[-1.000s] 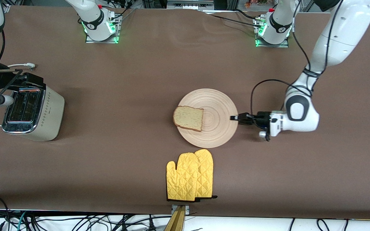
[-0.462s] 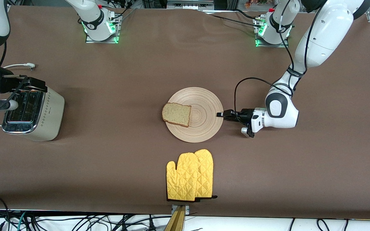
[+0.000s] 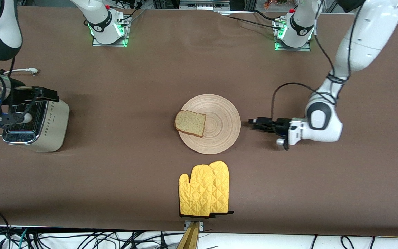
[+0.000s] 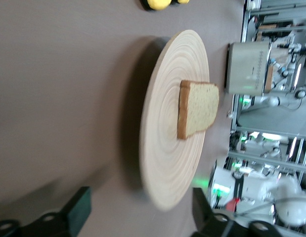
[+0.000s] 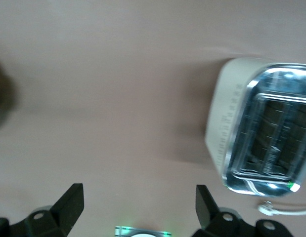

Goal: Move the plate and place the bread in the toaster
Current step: 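Release the plate with the left gripper while the right gripper reaches out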

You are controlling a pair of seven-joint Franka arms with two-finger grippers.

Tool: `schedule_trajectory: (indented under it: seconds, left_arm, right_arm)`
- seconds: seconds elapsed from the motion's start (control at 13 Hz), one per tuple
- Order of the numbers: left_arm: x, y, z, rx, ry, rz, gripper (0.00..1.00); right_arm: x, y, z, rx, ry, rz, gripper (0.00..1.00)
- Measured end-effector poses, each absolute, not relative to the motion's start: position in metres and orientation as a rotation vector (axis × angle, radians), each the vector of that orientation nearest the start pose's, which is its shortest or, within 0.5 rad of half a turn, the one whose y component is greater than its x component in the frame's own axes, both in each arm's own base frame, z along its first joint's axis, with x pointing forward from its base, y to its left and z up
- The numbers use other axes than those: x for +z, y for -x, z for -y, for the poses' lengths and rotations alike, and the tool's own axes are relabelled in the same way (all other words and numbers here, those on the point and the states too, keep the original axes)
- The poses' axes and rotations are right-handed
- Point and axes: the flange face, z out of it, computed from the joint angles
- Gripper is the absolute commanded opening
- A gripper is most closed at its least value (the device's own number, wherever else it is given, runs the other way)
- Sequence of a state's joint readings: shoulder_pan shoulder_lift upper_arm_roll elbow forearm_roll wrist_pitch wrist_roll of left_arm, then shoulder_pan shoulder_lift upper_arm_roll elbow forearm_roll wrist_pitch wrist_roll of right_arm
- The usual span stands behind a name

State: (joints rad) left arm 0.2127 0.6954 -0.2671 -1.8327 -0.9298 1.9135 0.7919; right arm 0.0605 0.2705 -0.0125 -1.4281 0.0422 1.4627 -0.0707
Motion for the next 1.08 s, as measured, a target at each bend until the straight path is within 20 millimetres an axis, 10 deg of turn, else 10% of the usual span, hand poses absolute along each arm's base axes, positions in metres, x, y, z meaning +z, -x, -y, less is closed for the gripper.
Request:
schedule_trajectory:
  seconds: [0.23,0.38,0.69,1.08]
  left_arm:
    - [0.226,-0.602,-0.020,-0.263,-2.218,0.350,1.00]
    - [0.305,-0.613,-0.047,-0.310,-2.407,0.403,1.00]
    - [0.451,-0.623,-0.008,-0.424,-2.840,0.511,1.00]
    - [0.561,-0.596,0.020,-0.247,-3.073,0.472,1.00]
  right_arm:
    - [0.491,-0.628,-0.063,0.375,2.905,0.164,1.00]
    - [0.454,-0.641,-0.074,0.386,2.825,0.119,1.00]
    - [0.383,-0.654,-0.122,0.417,2.683,-0.076,1.00]
    - [0.333,-0.640,-0.224,0.396,2.705,-0.158,1.00]
